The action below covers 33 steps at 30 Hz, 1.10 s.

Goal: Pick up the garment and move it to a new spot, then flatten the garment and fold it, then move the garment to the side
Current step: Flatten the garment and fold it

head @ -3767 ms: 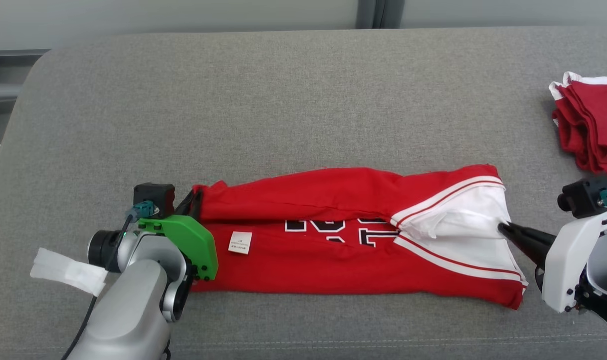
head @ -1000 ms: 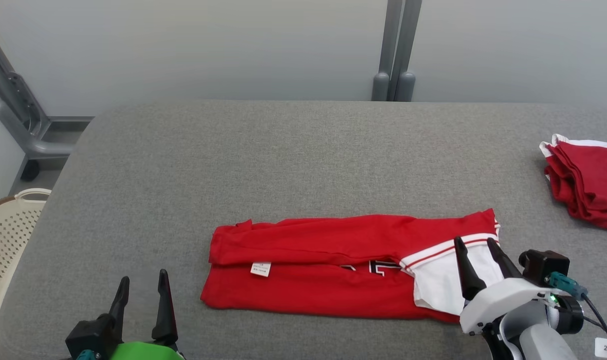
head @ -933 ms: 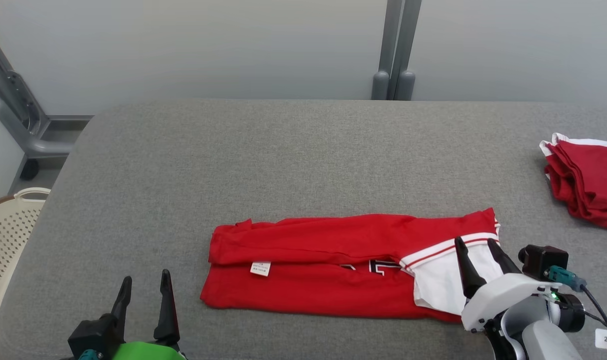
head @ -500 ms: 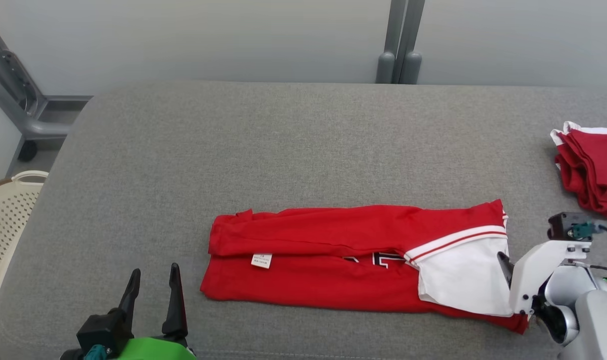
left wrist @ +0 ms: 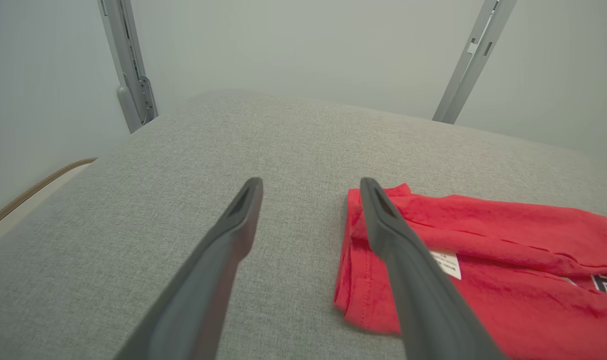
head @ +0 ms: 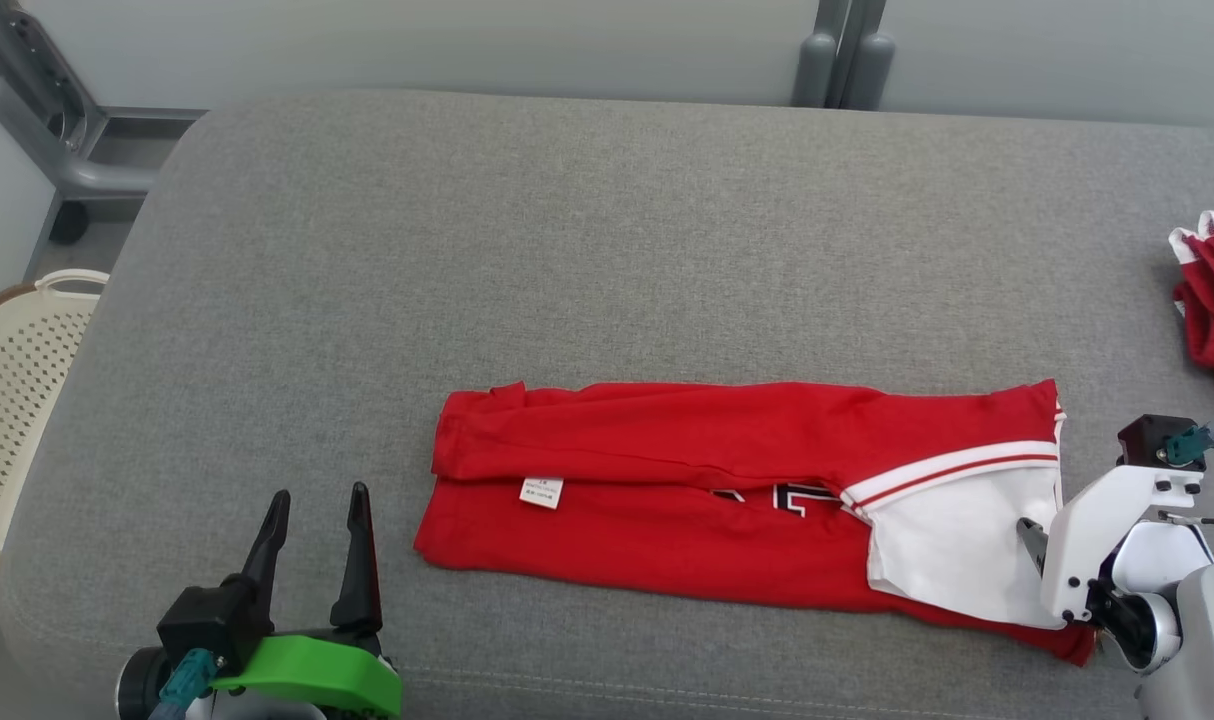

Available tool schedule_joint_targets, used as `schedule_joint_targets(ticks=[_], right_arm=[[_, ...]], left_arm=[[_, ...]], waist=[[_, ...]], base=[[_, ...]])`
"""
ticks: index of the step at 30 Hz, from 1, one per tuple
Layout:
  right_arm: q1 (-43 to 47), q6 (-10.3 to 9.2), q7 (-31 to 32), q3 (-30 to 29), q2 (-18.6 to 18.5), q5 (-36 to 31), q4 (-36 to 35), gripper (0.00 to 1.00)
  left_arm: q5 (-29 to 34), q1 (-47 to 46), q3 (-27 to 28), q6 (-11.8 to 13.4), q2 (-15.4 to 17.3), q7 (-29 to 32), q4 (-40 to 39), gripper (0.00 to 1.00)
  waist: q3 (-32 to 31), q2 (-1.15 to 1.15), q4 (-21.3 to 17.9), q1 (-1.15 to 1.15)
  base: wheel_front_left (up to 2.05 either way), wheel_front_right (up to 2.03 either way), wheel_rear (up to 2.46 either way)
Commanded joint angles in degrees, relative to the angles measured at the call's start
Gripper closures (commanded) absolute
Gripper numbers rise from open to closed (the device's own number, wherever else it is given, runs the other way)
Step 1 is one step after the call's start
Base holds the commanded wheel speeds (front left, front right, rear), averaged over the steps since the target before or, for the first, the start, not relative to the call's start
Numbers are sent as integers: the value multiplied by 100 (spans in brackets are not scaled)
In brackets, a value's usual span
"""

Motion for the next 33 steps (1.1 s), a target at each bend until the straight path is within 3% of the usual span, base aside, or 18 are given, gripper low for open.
schedule_joint_targets(ticks=[1,9,10,11,12,24,33], right_arm=[[-94,-1,34,-4,-10,-37,34,0],[-151,1,203,95,56,141,277,0],[-154,2,227,102,66,159,289,53],[-173,2,179,82,67,175,269,95],[-191,2,166,69,65,177,262,100],[-398,-6,-79,-691,16,-291,33,100],[-222,-6,225,-1363,-245,-516,-534,100]], left_arm=[[47,-108,17,-21,-11,-4,17,0],[113,-249,30,-100,-58,-4,78,0],[116,-254,34,-104,-66,-4,86,0],[118,-262,46,-103,-71,-4,92,0],[118,-270,57,-103,-76,-4,99,0],[172,-144,163,-117,-119,-4,174,0],[214,-49,180,-120,-144,-4,214,0]], waist=[[113,0,78,0],[289,0,184,0],[296,0,192,0],[298,0,196,0],[297,0,199,0],[48,0,30,0],[-144,0,-98,0]], base=[[0,0,0],[0,0,0],[0,0,0],[0,0,0],[0,0,0],[0,0,0],[0,0,0]])
